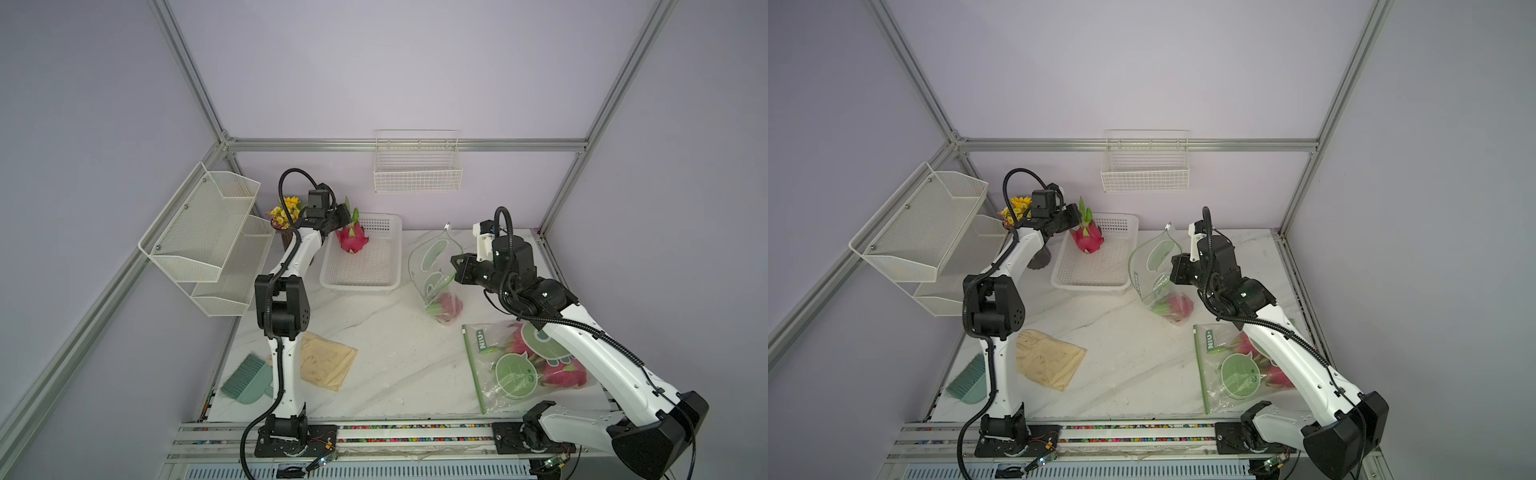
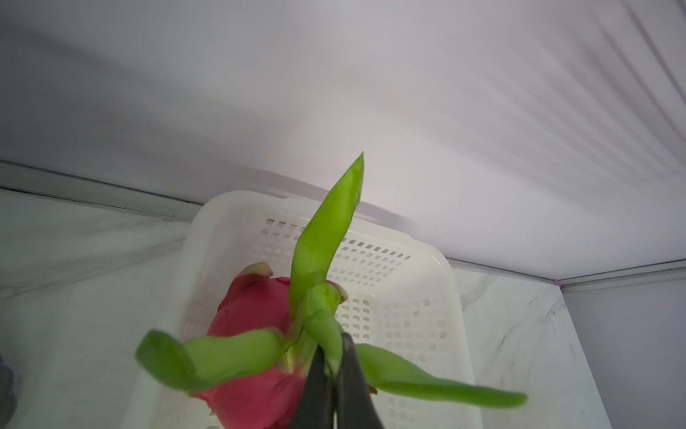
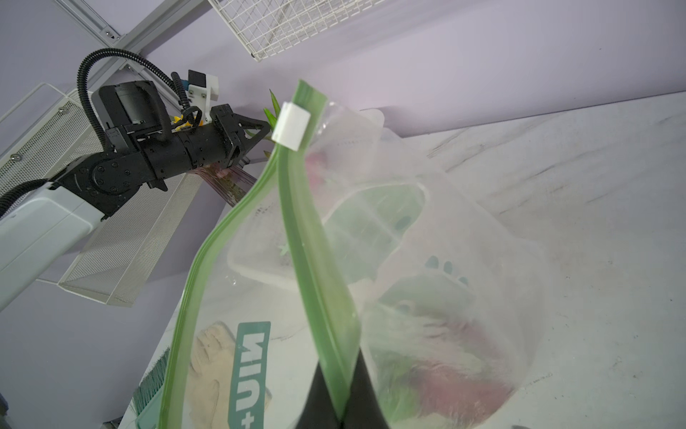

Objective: Open the zip-top bag and take out the dragon fruit
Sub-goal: Place the dragon fruit in the basket.

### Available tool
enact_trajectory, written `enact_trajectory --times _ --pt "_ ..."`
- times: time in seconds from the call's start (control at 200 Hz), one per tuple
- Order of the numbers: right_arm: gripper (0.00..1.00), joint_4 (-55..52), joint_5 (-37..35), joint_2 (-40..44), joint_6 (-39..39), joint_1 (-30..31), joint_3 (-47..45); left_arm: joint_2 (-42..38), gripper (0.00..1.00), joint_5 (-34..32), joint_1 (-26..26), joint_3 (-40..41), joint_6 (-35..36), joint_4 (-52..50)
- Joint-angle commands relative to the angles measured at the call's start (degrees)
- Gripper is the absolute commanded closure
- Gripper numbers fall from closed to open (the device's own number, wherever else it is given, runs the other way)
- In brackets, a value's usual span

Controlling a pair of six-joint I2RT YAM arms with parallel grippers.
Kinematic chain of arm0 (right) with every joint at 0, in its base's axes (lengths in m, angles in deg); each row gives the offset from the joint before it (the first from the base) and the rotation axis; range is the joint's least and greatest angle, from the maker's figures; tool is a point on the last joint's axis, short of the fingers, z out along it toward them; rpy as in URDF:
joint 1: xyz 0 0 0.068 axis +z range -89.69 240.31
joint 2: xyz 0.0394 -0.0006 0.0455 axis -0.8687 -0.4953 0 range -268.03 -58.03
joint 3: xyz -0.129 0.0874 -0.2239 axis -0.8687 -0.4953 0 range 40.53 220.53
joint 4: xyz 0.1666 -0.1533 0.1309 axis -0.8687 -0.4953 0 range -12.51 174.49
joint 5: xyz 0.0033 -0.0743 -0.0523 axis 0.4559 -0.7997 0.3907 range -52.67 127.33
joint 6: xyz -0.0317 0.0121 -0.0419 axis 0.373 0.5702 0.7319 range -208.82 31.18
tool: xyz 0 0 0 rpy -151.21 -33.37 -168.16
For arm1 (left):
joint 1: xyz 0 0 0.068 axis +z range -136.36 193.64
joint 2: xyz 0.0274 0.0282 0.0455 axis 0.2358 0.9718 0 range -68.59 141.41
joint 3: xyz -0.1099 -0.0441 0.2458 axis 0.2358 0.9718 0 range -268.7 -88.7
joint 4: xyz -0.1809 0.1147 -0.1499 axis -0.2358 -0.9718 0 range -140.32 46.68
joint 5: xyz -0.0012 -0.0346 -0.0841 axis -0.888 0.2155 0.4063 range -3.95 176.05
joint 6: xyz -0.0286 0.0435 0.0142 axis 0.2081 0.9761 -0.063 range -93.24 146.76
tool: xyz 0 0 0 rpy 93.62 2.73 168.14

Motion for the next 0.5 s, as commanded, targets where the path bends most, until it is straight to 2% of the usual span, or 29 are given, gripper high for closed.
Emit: enact_trajectory --times 0.0,0.06,0.155,0.235,0.495 --pt "1.00 0.4 -1.1 1.2 0.5 -0.3 1.8 0.5 0.96 -0.5 0.8 -3.3 -1.3 -0.6" --pt "1.00 0.4 -1.0 1.3 0.5 -0.4 1.6 0.8 0.92 -0.4 0.9 -4.1 -1.3 -1.6" --pt "1.00 0.4 -1.2 1.2 0.3 -0.3 1.4 0.5 0.78 0.2 1.0 -4.6 -1.6 -2.7" --pt "1.00 0.4 -1.0 0.9 0.2 -0.3 1.4 -0.3 0.70 0.2 1.0 -4.2 -1.7 -2.7" --pt "1.00 0.4 -0.8 0.5 0.0 -0.3 1.4 -3.3 0.64 -1.1 1.0 -5.5 0.2 -5.4"
